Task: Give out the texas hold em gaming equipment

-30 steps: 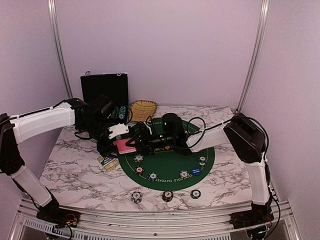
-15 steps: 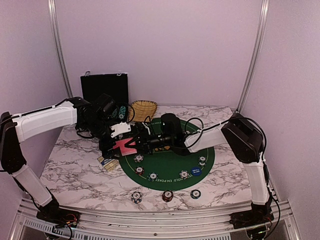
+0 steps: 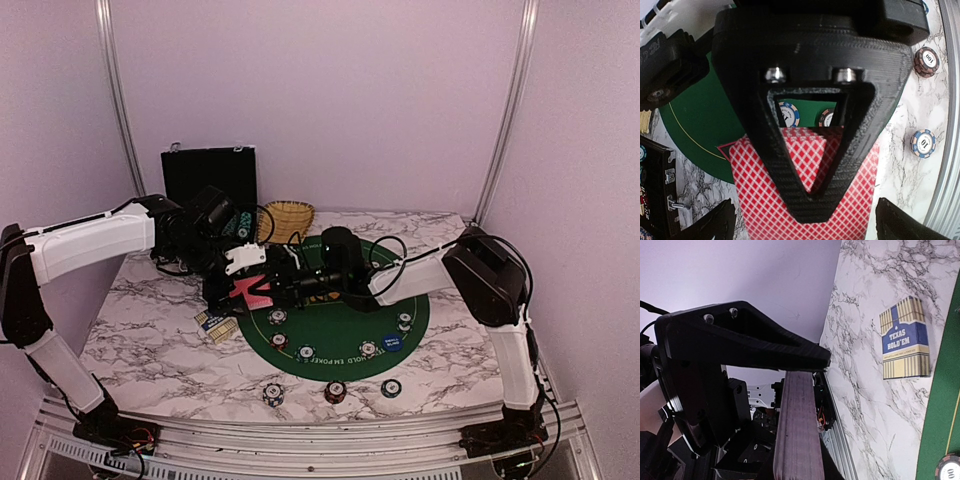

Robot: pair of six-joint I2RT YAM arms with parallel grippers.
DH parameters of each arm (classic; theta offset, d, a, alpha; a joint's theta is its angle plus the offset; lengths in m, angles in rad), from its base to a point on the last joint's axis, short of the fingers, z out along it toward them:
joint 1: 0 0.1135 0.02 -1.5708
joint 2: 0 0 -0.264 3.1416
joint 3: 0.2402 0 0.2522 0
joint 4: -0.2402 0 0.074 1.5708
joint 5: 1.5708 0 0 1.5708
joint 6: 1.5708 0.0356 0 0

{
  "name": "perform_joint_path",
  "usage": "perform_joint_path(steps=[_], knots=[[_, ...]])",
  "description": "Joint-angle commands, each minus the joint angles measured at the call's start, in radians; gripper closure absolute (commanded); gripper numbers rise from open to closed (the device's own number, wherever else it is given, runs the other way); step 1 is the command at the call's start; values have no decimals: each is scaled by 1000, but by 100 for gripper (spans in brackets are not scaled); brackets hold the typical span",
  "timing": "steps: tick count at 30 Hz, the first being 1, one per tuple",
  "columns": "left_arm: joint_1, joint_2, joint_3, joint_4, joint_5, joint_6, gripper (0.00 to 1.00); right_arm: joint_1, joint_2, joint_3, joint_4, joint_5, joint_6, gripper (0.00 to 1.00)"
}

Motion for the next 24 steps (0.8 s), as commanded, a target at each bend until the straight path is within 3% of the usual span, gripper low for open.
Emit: perform_joint_path(steps=[1,14,24], knots=[[-5,1,-5,32,8,38,1,13,5,22,45,3,22,94],[-14,6,-41,40,16,49,12,13,13,19,49,15,56,94],[-15,-11,-46,103,-10,27,42,10,13,6,31,23,54,93]])
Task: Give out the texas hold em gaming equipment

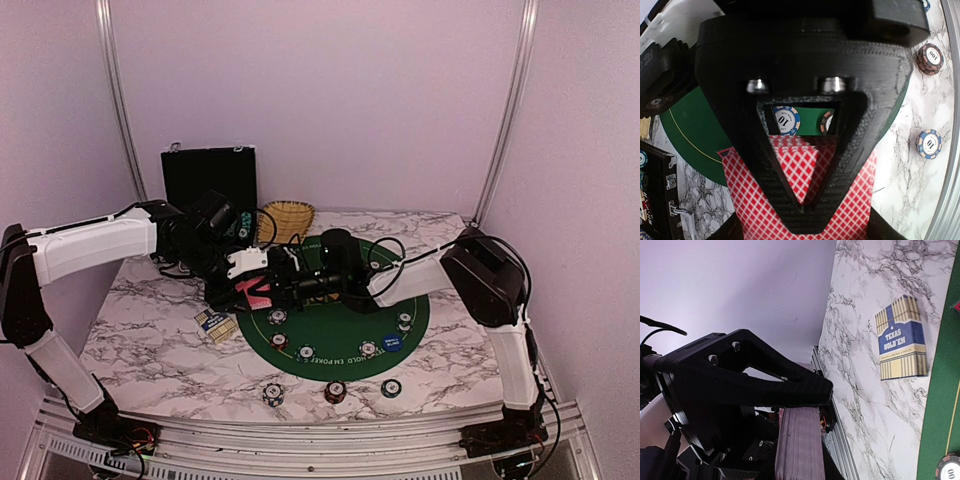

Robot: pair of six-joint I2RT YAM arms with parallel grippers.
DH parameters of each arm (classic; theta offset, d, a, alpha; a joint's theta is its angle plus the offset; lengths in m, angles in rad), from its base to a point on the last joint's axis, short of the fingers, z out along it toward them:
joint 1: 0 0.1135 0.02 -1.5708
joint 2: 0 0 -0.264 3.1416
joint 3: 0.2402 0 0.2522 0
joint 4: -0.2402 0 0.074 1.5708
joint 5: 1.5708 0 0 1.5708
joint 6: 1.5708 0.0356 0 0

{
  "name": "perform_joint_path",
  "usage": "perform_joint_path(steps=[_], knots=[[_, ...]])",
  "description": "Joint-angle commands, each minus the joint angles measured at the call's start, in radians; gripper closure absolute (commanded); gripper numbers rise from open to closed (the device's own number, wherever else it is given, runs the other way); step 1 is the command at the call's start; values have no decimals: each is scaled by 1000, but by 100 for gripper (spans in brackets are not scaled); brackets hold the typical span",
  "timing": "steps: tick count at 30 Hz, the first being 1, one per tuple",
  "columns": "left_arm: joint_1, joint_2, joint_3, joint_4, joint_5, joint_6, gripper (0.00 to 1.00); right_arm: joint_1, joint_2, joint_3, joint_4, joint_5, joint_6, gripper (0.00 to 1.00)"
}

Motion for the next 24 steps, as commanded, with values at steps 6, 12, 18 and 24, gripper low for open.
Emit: perform_joint_path(steps=[6,12,18,24], knots=[[-6,-13,-12,48,0,10,53,2,5,5,6,5,-6,88],[-6,-12,-7,40,5,14,57,1,7,19,-88,27,-63,57],[-10,9,12,9,1,22,88,0,23,38,-89,31,-57,50],[-14,29,23,-19,-15,25,92,0,37,53,-99,34,-66,45]])
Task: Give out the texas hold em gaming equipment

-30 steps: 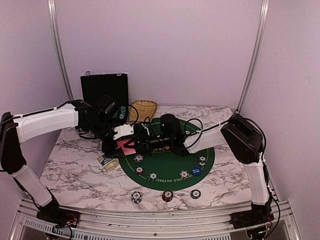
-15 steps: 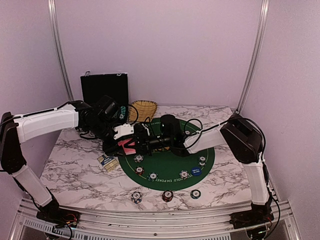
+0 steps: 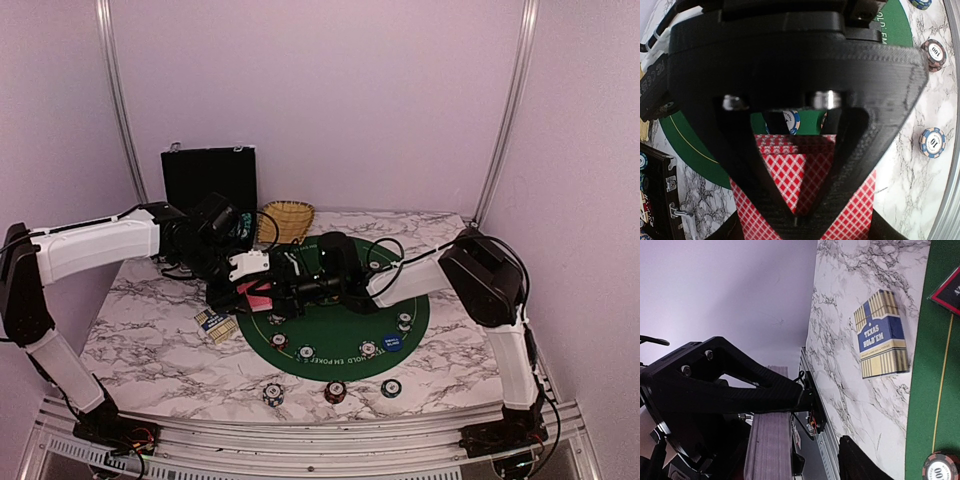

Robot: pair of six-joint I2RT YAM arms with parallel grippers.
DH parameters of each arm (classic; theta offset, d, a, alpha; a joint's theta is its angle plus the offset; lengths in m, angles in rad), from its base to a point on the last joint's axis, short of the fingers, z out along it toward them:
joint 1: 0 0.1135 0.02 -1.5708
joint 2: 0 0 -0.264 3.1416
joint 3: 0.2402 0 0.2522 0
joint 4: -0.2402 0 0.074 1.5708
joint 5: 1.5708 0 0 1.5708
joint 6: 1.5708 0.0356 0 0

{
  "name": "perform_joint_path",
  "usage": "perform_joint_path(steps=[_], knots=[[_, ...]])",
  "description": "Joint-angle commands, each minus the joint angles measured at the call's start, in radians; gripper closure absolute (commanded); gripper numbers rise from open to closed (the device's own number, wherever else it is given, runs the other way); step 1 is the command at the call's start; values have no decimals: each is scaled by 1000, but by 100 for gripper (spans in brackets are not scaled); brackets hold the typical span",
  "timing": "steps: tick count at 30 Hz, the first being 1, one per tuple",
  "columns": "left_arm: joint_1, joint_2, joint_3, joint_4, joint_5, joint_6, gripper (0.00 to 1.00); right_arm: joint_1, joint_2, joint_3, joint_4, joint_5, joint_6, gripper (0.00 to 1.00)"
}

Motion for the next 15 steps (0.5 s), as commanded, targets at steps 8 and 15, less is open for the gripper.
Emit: perform_joint_path(steps=[8,15], knots=[[-13,19,41,-50,-10,14,92,-1,34,97,-172,32,-111,45],[-13,19,41,-55,-29,11,93,-1,22,104,-239,45,-170,44]])
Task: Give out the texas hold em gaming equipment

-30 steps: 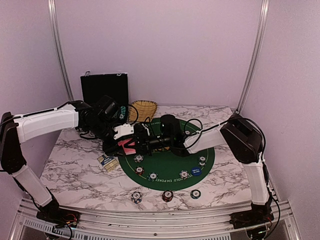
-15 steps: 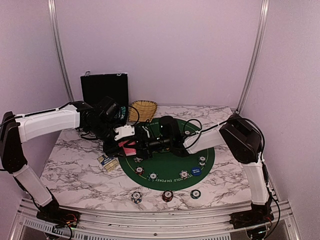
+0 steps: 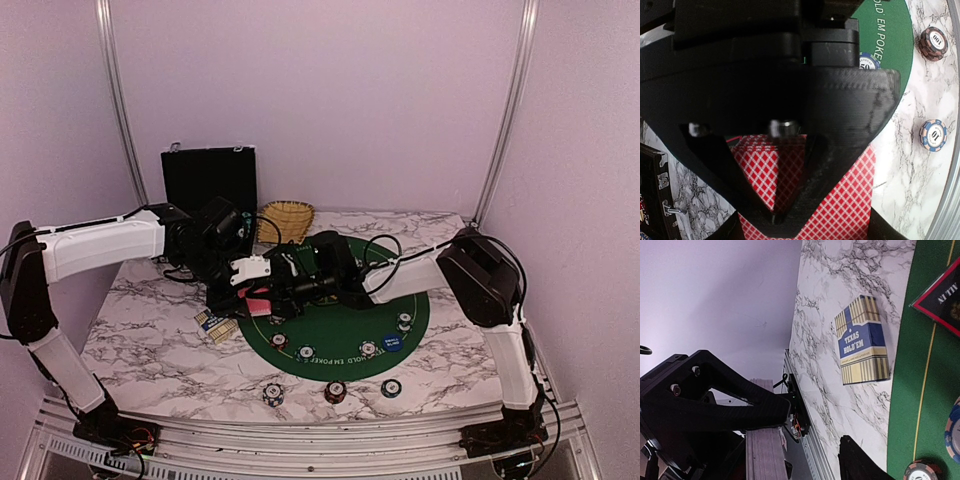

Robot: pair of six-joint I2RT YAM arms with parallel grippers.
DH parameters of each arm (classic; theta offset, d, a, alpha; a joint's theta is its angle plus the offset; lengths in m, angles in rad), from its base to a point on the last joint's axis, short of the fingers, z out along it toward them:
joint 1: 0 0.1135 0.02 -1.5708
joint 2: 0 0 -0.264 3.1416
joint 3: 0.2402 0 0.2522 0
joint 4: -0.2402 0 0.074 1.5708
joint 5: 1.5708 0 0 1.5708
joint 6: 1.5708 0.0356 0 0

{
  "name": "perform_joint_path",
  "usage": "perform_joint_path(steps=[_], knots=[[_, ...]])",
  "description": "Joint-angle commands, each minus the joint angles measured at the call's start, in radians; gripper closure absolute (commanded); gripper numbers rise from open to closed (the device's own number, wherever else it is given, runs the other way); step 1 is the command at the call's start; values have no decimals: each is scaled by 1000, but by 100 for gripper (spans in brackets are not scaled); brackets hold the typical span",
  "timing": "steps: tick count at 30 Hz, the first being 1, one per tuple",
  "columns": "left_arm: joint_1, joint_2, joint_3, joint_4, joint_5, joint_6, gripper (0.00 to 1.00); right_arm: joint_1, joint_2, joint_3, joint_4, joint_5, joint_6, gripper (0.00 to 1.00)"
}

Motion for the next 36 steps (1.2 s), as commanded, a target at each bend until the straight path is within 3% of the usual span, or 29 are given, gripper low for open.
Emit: perform_joint_path(steps=[1,14,22,30,36], knots=[[-5,-8,36,-24,-11,6,93,0,-4,45,-110,23,-82,44],[-3,-14,25,-31,-46,2,93,-23,-67,-4,-147,13,-126,58],[0,-14,21,-32,-47,-5,94,-35,-109,-56,-126,4,-124,59],[7,-2,30,-32,-32,-13,95,-28,-123,-55,-89,-12,-123,33],[7,3,38,-32,-16,-25,95,3,-59,8,-64,-24,-89,28]])
